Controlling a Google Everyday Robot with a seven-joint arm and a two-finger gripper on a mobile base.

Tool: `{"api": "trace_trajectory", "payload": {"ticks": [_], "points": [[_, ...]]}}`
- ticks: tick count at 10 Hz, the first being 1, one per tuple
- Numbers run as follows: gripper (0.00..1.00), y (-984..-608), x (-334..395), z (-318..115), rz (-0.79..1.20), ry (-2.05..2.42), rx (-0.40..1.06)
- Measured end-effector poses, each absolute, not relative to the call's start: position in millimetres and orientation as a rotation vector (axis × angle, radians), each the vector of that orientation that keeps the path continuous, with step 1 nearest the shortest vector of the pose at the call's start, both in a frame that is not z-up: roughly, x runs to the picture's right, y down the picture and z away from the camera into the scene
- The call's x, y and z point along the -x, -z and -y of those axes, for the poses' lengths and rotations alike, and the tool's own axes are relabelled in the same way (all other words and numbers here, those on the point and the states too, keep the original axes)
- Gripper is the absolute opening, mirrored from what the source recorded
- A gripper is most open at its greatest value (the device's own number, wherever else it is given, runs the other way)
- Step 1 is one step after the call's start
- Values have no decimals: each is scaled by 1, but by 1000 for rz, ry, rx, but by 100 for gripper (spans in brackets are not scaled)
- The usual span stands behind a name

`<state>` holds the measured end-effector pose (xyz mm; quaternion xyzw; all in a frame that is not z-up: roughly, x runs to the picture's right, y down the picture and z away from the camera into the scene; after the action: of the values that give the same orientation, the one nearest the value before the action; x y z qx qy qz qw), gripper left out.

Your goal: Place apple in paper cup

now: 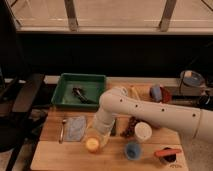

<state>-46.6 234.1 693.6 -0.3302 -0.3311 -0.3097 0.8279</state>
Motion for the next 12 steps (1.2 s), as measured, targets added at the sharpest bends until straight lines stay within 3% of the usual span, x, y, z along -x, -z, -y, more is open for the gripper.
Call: {"api": "trace_trajectory", "payload": {"ticks": [12], "points": [[65,-743,73,-298,922,578,829]]}}
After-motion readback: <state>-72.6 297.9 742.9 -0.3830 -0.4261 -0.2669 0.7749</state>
